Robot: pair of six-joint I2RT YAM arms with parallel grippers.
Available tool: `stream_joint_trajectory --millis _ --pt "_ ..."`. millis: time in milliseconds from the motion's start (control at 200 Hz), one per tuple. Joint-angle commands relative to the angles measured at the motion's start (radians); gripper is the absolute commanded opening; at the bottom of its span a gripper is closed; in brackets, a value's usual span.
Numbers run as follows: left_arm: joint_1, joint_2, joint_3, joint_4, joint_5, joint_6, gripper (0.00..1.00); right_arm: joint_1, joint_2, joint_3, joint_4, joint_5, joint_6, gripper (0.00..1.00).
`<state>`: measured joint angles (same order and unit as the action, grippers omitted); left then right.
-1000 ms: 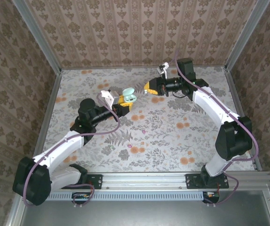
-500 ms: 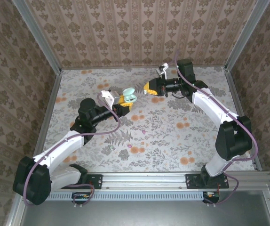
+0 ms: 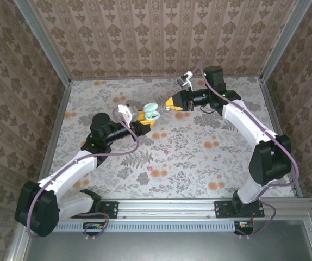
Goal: Insert wireless bluetooth earbuds into charging case
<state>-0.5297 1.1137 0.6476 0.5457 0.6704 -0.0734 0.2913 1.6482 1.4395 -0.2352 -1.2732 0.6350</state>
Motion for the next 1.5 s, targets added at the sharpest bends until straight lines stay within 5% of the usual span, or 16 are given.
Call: stream_joint_trajectory --millis 0,1495 --pt "-0.005 0.006 0.049 -0.003 0.052 0.024 0.32 0.011 -0.041 0.03 -0.057 -0.054 -0.09 0.22" --pt "-0.032 0.051 0.08 0.042 0.104 0.05 0.32 0.116 -0.103 -0.016 -0.126 0.201 -0.428 0.21"
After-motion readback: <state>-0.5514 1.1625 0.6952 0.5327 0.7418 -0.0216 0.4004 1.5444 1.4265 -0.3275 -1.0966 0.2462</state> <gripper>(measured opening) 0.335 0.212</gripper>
